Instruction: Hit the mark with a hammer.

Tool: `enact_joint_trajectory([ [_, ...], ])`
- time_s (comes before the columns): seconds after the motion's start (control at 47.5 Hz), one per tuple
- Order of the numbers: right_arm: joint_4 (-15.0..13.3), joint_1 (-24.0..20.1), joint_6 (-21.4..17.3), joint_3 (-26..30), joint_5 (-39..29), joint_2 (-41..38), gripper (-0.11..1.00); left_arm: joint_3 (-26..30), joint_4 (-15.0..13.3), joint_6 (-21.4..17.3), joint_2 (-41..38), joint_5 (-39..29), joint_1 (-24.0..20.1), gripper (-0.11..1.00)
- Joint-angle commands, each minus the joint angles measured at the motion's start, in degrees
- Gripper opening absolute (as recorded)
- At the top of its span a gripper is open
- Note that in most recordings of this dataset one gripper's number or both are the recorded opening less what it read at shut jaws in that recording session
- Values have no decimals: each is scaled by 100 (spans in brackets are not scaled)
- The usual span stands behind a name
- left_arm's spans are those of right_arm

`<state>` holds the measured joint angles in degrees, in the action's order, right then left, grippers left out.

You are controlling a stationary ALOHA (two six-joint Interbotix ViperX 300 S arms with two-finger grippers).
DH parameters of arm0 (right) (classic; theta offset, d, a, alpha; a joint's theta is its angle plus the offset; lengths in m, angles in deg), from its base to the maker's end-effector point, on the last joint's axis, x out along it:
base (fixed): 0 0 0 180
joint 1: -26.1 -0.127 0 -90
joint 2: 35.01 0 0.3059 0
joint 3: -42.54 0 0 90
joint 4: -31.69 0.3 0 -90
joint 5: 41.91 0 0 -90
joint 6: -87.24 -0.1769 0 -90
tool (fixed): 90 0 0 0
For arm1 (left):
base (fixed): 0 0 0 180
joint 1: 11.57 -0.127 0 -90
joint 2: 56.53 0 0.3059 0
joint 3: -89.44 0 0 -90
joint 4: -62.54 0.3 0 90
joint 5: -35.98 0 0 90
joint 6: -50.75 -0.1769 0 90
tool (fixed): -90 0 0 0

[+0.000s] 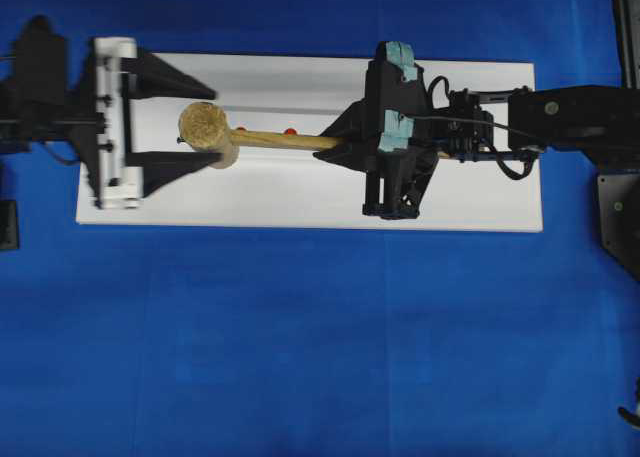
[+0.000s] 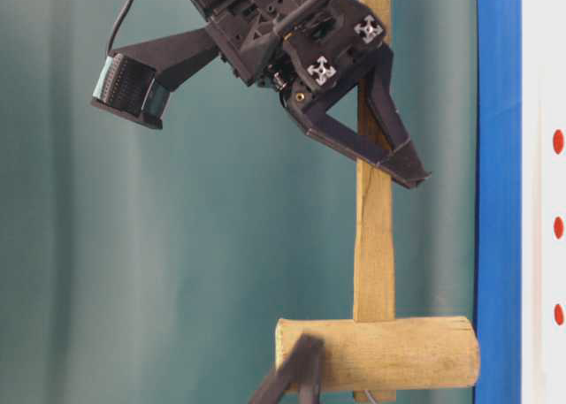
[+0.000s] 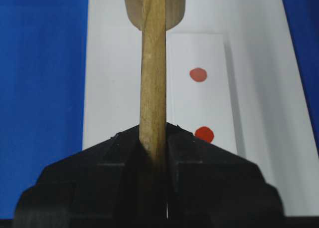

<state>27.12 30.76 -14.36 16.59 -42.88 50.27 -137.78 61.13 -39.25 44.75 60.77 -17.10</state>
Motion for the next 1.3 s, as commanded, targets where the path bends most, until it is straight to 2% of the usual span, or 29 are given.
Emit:
enact_joint_trajectory([
  [0.0,0,0,-9,185,97,88,2,272,9,-9,-149,35,-18,93],
  [0.274,-9,0,0,185,193,88,2,325,9,-44,-220,-141,-18,89],
  [0.358,-18,0,0,185,237,88,2,334,9,-44,-237,-176,-9,76],
  [0.463,-18,0,0,185,281,88,2,343,26,-97,-229,-176,-9,47],
  [0.484,-18,0,0,185,281,88,2,334,26,-97,-229,-167,-18,45],
  [1.157,-18,0,18,167,281,114,2,299,35,-88,-185,-176,-9,46],
  [1.22,-18,0,18,149,255,132,7,299,26,-79,-167,-176,-18,46],
  [1.283,-18,0,18,132,220,158,20,290,26,-62,-158,-185,-18,46],
])
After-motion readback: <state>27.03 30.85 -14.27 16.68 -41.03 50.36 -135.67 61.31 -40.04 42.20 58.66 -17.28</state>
